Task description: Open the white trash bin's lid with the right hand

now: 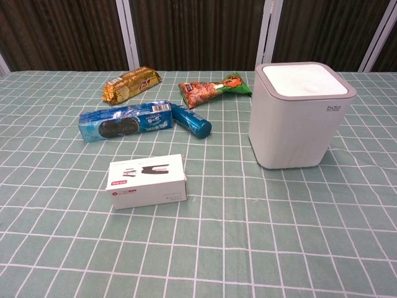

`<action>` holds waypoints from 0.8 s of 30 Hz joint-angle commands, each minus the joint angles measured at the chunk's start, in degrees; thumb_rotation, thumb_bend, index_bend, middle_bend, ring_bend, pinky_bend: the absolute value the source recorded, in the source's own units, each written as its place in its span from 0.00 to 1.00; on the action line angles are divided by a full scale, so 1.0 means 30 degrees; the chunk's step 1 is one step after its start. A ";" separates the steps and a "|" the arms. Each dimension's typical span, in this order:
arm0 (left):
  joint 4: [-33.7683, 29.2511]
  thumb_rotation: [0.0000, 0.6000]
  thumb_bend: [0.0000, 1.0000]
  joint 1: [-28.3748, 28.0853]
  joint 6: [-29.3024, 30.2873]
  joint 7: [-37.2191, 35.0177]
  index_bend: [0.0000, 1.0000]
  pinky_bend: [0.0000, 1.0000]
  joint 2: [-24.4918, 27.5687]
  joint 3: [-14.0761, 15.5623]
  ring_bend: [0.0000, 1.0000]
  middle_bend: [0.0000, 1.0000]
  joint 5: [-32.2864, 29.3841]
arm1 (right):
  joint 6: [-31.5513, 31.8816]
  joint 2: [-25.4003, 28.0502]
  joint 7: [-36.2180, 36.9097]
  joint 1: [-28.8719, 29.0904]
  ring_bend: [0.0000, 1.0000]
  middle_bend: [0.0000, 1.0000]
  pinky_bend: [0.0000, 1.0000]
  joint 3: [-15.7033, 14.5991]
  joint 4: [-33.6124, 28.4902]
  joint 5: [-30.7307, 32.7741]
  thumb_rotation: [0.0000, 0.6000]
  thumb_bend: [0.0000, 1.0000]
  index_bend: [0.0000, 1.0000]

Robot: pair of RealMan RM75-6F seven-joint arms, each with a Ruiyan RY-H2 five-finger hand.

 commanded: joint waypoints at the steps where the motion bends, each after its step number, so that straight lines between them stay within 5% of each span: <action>1: -0.0139 1.00 0.51 0.0025 0.0037 -0.0026 0.28 0.42 0.0060 0.0014 0.22 0.29 0.0118 | -0.0356 -0.0118 -0.0099 0.0164 0.00 0.00 0.14 -0.0126 0.0225 -0.0149 1.00 0.09 0.00; 7: -0.0347 1.00 0.51 0.0062 0.0290 0.0154 0.28 0.42 0.0154 0.0216 0.22 0.29 0.0622 | -0.0746 -0.0469 -0.0220 0.0406 0.00 0.02 0.14 -0.0302 0.0657 -0.0551 1.00 0.09 0.00; 9: -0.0358 1.00 0.51 0.0096 0.0406 0.0095 0.28 0.42 0.0199 0.0237 0.22 0.29 0.0717 | -0.0592 -0.0783 -0.0528 0.0482 0.06 0.12 0.16 -0.0175 0.0831 -0.0695 1.00 0.10 0.00; 14: -0.0409 1.00 0.51 0.0145 0.0458 -0.0107 0.28 0.42 0.0389 0.0252 0.23 0.29 0.0714 | -0.0737 -0.1411 -0.3124 0.1126 0.42 0.45 0.52 0.0581 0.0359 -0.0647 1.00 0.23 0.00; 19: -0.0712 1.00 0.51 0.0318 0.0716 0.0033 0.28 0.42 0.0616 0.0309 0.23 0.29 0.0768 | -0.1418 -0.1788 -0.5681 0.2137 0.70 0.70 0.85 0.1483 -0.0967 -0.0408 1.00 0.40 0.22; 24: -0.0859 1.00 0.51 0.0372 0.0689 0.0195 0.28 0.42 0.0701 0.0390 0.23 0.29 0.0787 | -0.4320 -0.0624 -0.8239 0.3313 0.77 0.77 0.91 0.1953 -0.4145 0.2263 1.00 0.60 0.29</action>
